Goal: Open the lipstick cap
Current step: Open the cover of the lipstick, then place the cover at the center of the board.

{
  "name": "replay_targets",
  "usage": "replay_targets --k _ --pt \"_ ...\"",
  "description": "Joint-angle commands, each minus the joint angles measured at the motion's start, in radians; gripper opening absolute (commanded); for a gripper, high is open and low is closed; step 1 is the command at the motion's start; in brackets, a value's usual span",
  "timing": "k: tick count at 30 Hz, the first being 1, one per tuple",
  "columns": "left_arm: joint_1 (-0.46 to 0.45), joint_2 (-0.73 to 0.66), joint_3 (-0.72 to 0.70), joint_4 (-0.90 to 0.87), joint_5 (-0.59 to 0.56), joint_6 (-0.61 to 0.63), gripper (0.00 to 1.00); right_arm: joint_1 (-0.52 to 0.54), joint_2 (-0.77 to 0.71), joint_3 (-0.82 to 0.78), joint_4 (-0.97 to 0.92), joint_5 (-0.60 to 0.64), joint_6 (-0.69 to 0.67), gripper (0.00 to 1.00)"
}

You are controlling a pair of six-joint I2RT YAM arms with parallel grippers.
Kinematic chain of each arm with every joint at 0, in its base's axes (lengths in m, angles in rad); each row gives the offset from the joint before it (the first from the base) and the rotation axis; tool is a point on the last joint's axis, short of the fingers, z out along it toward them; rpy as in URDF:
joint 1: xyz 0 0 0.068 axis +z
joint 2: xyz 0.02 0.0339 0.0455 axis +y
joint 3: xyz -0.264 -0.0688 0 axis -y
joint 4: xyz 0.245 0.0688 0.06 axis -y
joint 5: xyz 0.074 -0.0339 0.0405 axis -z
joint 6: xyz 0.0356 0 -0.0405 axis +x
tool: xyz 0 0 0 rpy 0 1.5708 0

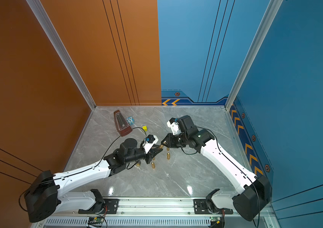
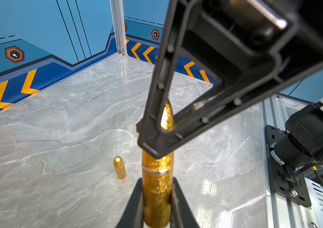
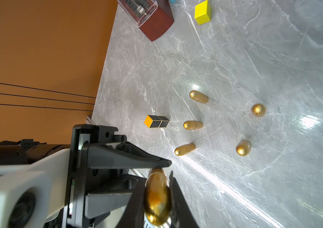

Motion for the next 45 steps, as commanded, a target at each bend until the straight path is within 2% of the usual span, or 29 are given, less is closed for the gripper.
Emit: replay_targets --k 1,10,12,13,18,23,27,35,45 --pt "0.008 -0.01 -0.029 -0.124 -0.009 0.011 0.0 -0.045 -0.055 0.036 0.023 0.039 0.018 0.18" --pt "0.022 -0.03 -0.037 -0.124 -0.001 0.016 0.0 -0.085 -0.05 0.038 0.058 -0.028 0.038 0.19" --pt "0.023 -0.04 -0.038 -0.125 -0.008 0.012 0.0 -0.099 -0.049 0.039 0.055 -0.011 0.023 0.19" --pt "0.026 -0.048 -0.038 -0.125 -0.009 0.013 0.0 -0.106 -0.051 0.041 0.044 0.018 0.008 0.19" --pt "0.035 -0.065 -0.035 -0.119 -0.053 0.008 0.0 -0.164 -0.015 0.014 -0.061 0.374 -0.068 0.2" --pt "0.053 -0.059 -0.056 -0.031 -0.1 -0.032 0.0 -0.189 0.112 -0.053 -0.029 0.526 -0.068 0.19" --pt "0.074 -0.029 -0.051 -0.005 -0.121 -0.049 0.0 -0.195 0.222 -0.081 0.046 0.597 -0.058 0.18" --pt "0.11 -0.001 -0.071 0.064 -0.133 -0.082 0.0 -0.212 0.437 -0.037 0.143 0.636 -0.052 0.18" --pt "0.136 -0.007 -0.086 0.091 -0.124 -0.092 0.0 -0.222 0.575 0.032 0.197 0.621 -0.068 0.18"
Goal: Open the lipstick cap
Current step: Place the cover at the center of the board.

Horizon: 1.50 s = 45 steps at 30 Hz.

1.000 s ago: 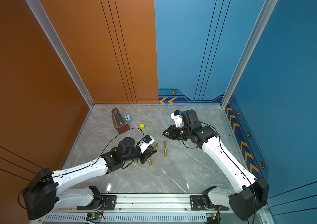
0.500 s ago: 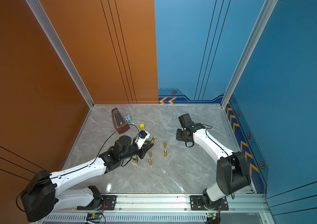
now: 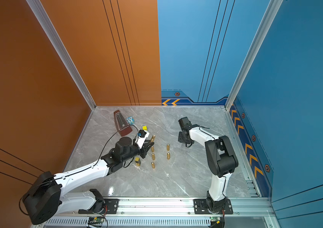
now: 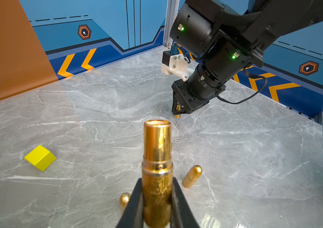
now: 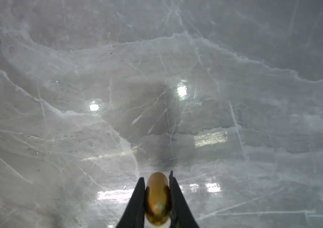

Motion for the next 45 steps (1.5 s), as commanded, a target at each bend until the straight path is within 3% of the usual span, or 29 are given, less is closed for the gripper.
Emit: replay_targets --k 1,12,28,37,45 --pt "0.01 0.001 -0.015 0.031 -0.004 -0.014 0.0 0.001 0.027 0.037 0.018 0.038 -0.024 0.18" --pt "0.011 0.015 -0.006 0.032 0.003 -0.014 0.0 0.01 0.071 0.035 0.016 0.036 -0.038 0.19" --pt "0.013 -0.003 -0.013 0.03 0.001 -0.011 0.0 0.025 0.056 0.007 0.022 0.018 -0.047 0.45" --pt "0.013 -0.04 -0.034 0.03 0.031 -0.006 0.0 0.022 -0.114 -0.059 0.001 -0.031 -0.039 0.6" --pt "0.013 -0.079 -0.062 0.028 0.104 -0.007 0.0 0.016 -0.346 -0.159 -0.051 -0.198 -0.021 0.67"
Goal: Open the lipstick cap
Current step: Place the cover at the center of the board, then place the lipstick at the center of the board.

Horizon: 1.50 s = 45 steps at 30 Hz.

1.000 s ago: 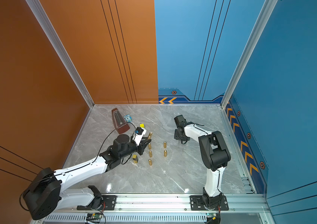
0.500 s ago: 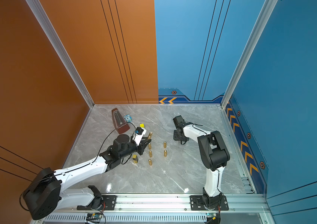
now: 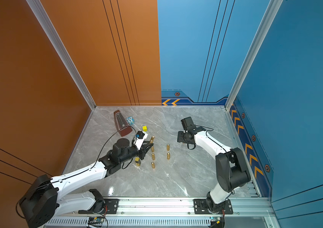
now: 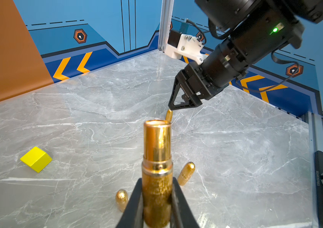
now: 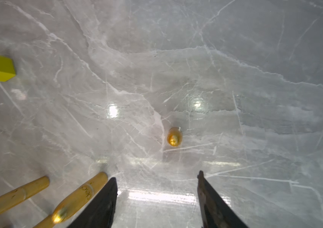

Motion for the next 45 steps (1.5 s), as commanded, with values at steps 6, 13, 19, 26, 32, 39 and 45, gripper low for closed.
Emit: replay_targets --k 6,13,19,26,32,39,45 --pt "-0.003 -0.03 -0.032 0.015 0.112 -0.013 0.0 -0.002 -0.262 -0.092 -0.076 -0.339 0.007 0.71" --pt "-0.039 0.003 -0.008 0.015 0.144 -0.018 0.0 0.055 -0.394 -0.093 -0.097 -0.501 0.042 0.74" --pt "-0.082 0.04 0.023 0.015 0.138 0.002 0.0 0.158 -0.41 -0.056 -0.094 -0.514 0.089 0.76" --pt "-0.111 0.056 0.044 0.015 0.115 0.018 0.0 0.227 -0.354 -0.037 -0.055 -0.526 0.133 0.71" --pt "-0.128 0.063 0.054 0.015 0.102 0.028 0.0 0.262 -0.305 -0.015 -0.025 -0.507 0.152 0.61" --pt "-0.137 0.063 0.054 0.015 0.081 0.034 0.0 0.299 -0.259 -0.012 0.008 -0.497 0.163 0.48" --pt "-0.138 0.059 0.054 0.015 0.075 0.037 0.0 0.304 -0.244 -0.014 0.013 -0.482 0.155 0.39"
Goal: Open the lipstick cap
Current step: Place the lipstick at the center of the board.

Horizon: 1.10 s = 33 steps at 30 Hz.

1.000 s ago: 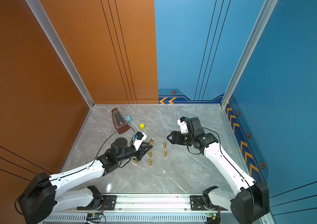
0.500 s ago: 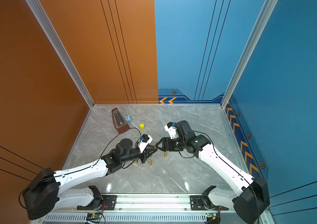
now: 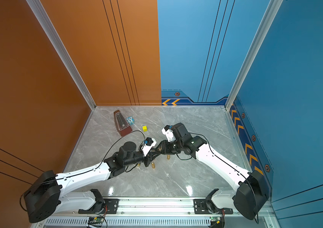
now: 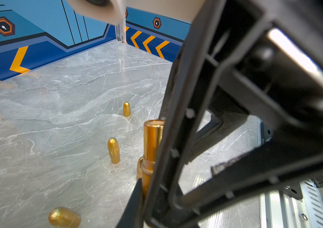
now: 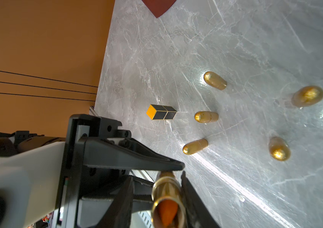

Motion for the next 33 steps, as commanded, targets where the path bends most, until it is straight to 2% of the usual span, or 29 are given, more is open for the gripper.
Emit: replay_targets --k 1,13,20,23,26,30,33 --pt "-0.013 0.0 0.031 0.016 -0.016 0.019 0.0 0.007 0.015 0.02 0.01 0.024 -0.006 0.37" --pt "-0.013 -0.011 0.027 0.016 -0.037 0.025 0.0 0.011 0.035 0.024 -0.006 0.068 -0.035 0.23" --pt "-0.013 0.002 0.029 0.016 -0.051 0.024 0.01 0.011 0.028 0.047 -0.041 0.12 -0.064 0.2" --pt "-0.013 0.005 0.028 0.016 -0.062 0.021 0.15 0.008 0.027 0.064 -0.066 0.148 -0.077 0.2" --pt "-0.012 -0.004 0.019 0.017 -0.079 0.021 0.38 0.002 0.027 0.084 -0.091 0.202 -0.091 0.19" --pt "0.0 -0.016 -0.001 0.016 -0.115 0.004 0.59 -0.017 0.033 0.112 -0.125 0.277 -0.107 0.2" --pt "0.013 -0.025 -0.019 0.016 -0.151 -0.013 0.73 -0.031 0.043 0.135 -0.158 0.38 -0.135 0.19"
